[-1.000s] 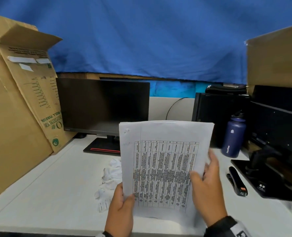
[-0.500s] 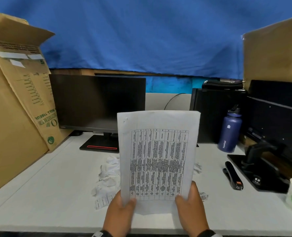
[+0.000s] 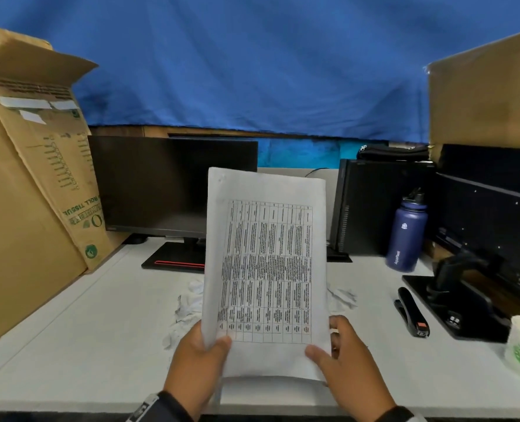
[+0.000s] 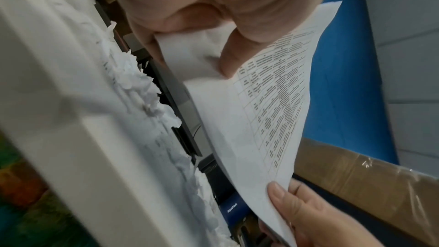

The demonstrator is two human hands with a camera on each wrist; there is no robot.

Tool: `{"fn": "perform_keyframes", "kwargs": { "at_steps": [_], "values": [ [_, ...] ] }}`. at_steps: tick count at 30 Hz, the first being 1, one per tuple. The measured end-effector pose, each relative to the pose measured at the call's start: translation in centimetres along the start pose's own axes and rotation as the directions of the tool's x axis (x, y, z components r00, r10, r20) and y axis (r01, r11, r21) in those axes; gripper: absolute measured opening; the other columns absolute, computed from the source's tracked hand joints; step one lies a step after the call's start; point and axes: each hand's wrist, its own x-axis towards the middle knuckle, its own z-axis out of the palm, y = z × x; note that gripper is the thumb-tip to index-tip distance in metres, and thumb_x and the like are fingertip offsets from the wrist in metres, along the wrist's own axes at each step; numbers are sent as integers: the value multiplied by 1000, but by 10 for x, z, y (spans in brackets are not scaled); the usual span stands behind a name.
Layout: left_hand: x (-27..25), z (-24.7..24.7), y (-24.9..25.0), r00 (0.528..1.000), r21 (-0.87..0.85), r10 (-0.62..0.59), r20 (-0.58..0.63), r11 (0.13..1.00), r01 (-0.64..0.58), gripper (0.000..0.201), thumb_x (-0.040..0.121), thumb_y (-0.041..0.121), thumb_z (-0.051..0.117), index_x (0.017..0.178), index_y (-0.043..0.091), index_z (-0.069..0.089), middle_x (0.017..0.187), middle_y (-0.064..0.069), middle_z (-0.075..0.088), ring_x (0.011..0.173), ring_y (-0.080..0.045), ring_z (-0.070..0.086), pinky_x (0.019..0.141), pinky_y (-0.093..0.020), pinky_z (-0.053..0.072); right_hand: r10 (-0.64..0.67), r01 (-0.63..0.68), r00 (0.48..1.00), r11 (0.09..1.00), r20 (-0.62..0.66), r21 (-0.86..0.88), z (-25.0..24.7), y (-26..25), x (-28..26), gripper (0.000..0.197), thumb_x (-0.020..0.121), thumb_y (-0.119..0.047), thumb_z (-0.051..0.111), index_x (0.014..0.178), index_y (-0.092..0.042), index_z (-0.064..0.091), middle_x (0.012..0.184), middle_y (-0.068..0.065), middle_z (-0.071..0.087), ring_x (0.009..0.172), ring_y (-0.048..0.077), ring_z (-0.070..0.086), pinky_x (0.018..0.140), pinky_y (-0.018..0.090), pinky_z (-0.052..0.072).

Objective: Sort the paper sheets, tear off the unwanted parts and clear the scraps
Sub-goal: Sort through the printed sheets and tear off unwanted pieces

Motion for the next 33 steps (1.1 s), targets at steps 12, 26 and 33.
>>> {"fn": "perform_keyframes", "kwargs": {
  "at_steps": [12,26,33],
  "values": [
    [-11,-24,-5,998,-106,-56,37,993,60,28,92,1,60,109,21,70,102,3,78,98,-19,72,89,-39,56,217,-229,963,972,161,60,0,-6,-23,29,87,-14,69,102,8,58,93,22,73,60,16,70,62,34,59],
    [-29,-41,2,995,-57,-98,-34,994,96,27,92,6,63,112,23,67,102,-1,76,96,-22,70,86,-38,56,152,-89,982,899,115,-430,-17,-21,-43,21,94,-38,52,84,-21,45,77,-7,54,68,9,51,61,27,44],
    [-7,-96,92,973,553,180,147,801,-231,18,92,15,63,96,32,60,86,4,66,81,-15,62,64,-30,45,-628,336,701,709,-338,-620,-70,-94,-79,19,86,-28,70,102,-19,65,100,-2,62,100,21,57,85,35,47]
  ]
}}
